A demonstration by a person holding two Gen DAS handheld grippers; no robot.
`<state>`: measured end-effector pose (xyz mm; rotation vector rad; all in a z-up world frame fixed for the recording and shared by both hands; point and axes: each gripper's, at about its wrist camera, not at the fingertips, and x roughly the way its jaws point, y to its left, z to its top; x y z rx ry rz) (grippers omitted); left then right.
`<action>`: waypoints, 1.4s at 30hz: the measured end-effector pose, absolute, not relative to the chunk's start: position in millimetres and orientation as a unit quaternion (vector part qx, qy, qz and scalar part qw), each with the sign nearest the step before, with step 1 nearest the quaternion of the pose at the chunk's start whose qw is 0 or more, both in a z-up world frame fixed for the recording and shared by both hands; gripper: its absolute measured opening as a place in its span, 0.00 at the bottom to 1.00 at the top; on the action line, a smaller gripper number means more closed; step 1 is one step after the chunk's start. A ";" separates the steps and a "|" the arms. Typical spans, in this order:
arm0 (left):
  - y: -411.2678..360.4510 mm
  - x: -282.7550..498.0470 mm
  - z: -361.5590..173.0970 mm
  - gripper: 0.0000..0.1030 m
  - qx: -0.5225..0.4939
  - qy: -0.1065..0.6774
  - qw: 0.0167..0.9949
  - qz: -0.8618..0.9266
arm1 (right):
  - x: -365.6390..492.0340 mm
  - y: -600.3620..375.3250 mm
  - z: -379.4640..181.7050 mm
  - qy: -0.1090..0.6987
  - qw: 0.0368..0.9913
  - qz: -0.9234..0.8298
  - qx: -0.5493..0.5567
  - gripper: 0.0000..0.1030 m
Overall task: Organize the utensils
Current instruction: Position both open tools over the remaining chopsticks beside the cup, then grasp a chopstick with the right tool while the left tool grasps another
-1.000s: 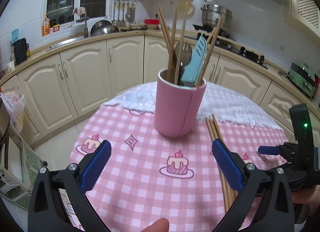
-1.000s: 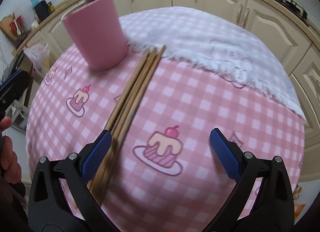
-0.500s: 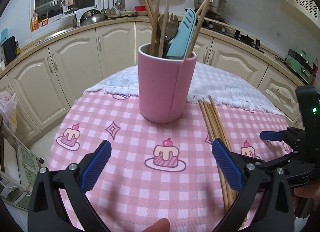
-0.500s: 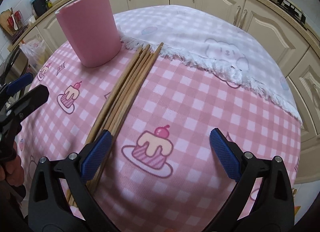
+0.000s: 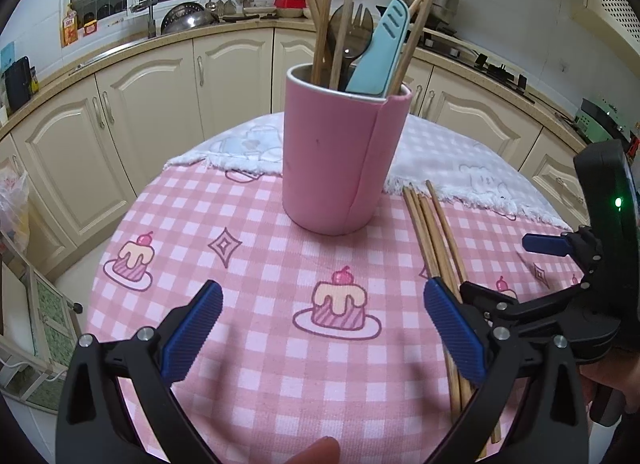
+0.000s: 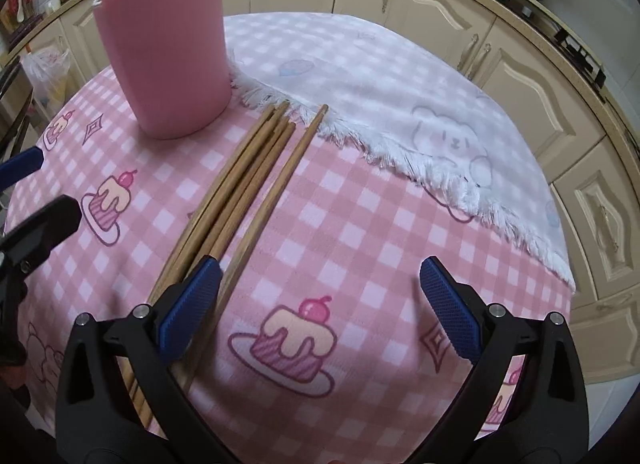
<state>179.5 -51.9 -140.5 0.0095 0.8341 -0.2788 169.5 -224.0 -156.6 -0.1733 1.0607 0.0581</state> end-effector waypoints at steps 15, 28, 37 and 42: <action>-95.5 197.8 -161.7 0.96 0.066 0.443 0.878 -0.170 | 151.4 -256.9 -164.8 0.514 0.856 0.032 -0.040 0.94; -116.3 221.6 -168.4 0.96 0.101 0.465 0.863 -0.167 | 153.9 -266.7 -165.3 0.516 0.856 0.037 -0.025 0.94; -110.8 226.9 -173.1 0.95 0.089 0.480 0.858 -0.158 | 154.5 -266.5 -164.7 0.517 0.855 0.035 -0.026 0.94; -119.6 232.0 -172.7 0.83 0.103 0.478 0.857 -0.160 | 162.7 -264.3 -164.6 0.518 0.854 0.037 -0.030 0.94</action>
